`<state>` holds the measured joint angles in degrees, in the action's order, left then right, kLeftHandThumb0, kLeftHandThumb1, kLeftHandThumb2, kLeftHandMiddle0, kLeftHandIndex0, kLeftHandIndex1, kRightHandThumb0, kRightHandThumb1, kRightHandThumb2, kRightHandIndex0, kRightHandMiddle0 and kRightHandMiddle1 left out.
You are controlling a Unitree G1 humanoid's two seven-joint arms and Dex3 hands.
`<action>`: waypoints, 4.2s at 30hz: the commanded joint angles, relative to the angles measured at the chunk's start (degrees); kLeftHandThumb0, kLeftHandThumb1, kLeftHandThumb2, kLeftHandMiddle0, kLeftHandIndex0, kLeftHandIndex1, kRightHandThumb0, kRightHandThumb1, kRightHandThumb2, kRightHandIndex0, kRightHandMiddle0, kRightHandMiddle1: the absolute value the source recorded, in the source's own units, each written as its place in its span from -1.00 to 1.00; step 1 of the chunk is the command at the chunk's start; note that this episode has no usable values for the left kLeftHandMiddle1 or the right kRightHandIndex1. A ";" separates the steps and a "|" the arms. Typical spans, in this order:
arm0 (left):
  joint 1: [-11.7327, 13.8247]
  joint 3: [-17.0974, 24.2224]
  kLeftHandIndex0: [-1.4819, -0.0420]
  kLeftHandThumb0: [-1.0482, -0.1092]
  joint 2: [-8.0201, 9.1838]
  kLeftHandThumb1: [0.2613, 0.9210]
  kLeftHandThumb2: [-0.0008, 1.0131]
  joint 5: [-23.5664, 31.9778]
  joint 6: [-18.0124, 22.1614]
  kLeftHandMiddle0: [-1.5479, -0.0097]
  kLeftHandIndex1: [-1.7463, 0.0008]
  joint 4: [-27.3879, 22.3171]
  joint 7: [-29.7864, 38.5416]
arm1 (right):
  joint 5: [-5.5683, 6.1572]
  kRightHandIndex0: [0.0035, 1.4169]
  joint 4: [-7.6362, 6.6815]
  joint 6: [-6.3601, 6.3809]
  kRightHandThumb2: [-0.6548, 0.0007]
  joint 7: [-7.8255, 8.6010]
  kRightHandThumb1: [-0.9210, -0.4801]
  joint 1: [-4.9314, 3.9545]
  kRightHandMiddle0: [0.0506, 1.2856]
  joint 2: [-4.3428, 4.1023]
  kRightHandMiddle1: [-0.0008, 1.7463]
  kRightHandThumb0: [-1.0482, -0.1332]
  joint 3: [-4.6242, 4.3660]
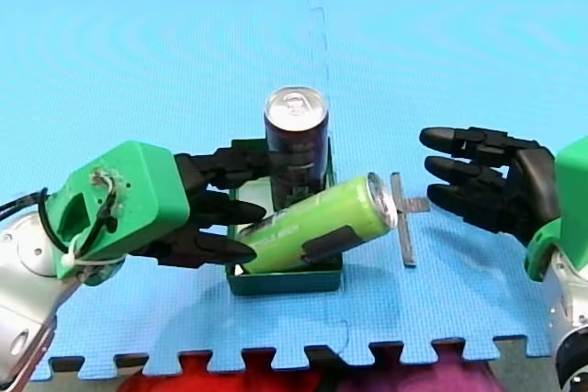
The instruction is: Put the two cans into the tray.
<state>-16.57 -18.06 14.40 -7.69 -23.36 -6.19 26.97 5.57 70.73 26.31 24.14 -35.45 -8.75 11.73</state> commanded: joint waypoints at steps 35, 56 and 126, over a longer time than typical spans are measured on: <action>11.59 12.56 0.55 -1.00 6.31 0.77 -1.00 4.92 1.89 0.14 0.95 -21.24 -2.34 | -0.09 -0.04 -0.41 -0.52 1.00 -0.39 -0.58 -0.22 0.71 -0.74 -1.00 -0.04 -0.06; 16.95 21.97 0.34 -1.00 -4.13 0.58 -1.00 12.04 31.40 -0.24 0.95 5.24 -12.00 | -0.08 -0.10 -0.71 -0.78 1.00 -0.80 -0.60 -0.09 0.70 -0.64 -1.00 -0.02 -0.55; 15.56 27.80 0.78 -0.78 1.25 0.15 -1.00 14.97 57.49 0.21 1.00 38.04 -4.15 | -2.03 -0.11 0.04 -2.02 0.99 -4.04 -0.57 0.76 0.64 -0.84 -1.00 -0.01 -1.70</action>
<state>-1.53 9.77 15.15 7.32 34.29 32.57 23.00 3.54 70.92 24.36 20.21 -34.92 -9.48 10.01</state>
